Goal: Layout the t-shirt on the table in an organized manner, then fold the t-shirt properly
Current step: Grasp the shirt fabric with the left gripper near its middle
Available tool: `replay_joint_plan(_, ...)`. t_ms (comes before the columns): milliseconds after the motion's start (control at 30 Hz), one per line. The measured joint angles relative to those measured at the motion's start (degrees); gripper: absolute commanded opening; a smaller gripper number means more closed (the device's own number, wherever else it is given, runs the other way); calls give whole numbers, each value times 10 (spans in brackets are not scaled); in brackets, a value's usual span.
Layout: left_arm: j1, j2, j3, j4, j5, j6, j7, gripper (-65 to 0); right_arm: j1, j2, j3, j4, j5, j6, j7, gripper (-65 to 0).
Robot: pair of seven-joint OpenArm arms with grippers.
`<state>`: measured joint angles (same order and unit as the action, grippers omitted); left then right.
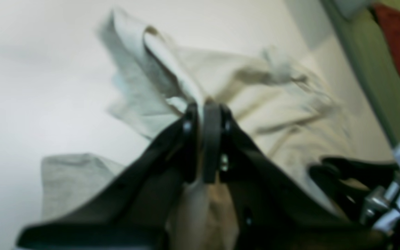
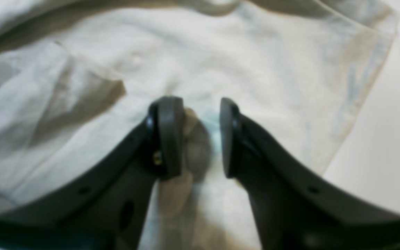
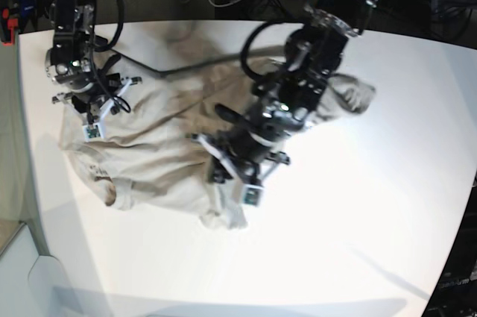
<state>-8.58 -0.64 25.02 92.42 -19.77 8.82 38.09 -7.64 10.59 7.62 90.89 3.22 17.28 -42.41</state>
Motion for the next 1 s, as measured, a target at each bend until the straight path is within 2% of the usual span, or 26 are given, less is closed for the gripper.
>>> replay_joint_plan(167, -2, 13, 70, -45, 33, 0, -5, -650, 0, 2, 0, 0, 0, 0, 0, -453)
replay_joint_plan(300, -2, 10, 108, -67, 43, 0, 0, -649, 0, 2, 0, 0, 1, 0, 0, -453)
replay_joint_plan(367, -2, 7, 118, -71, 43, 0, -1, -628, 0, 2, 0, 0, 0, 0, 0, -454)
replay_joint_plan(467, -2, -6, 121, -70, 38, -1, 22, -532, 0, 2, 0, 0, 0, 0, 0, -455)
replay_joint_plan(600, 0, -13, 120, -57, 42, 0, 69, -359, 0, 1, 0, 0, 0, 0, 0, -456)
replay_joint_plan(767, 22, -48, 106, 35, 37, -5, 51, -142, 0, 0, 0, 0, 0, 0, 0, -456)
replay_joint_plan(833, 34, -53, 73, 62, 37, -6, 48, -102, 0, 0, 0, 0, 0, 0, 0, -456)
replay_joint_plan(1000, 36, -43, -69, 29, 41, -9, 35, -97, 0, 0, 0, 0, 2, 0, 0, -456)
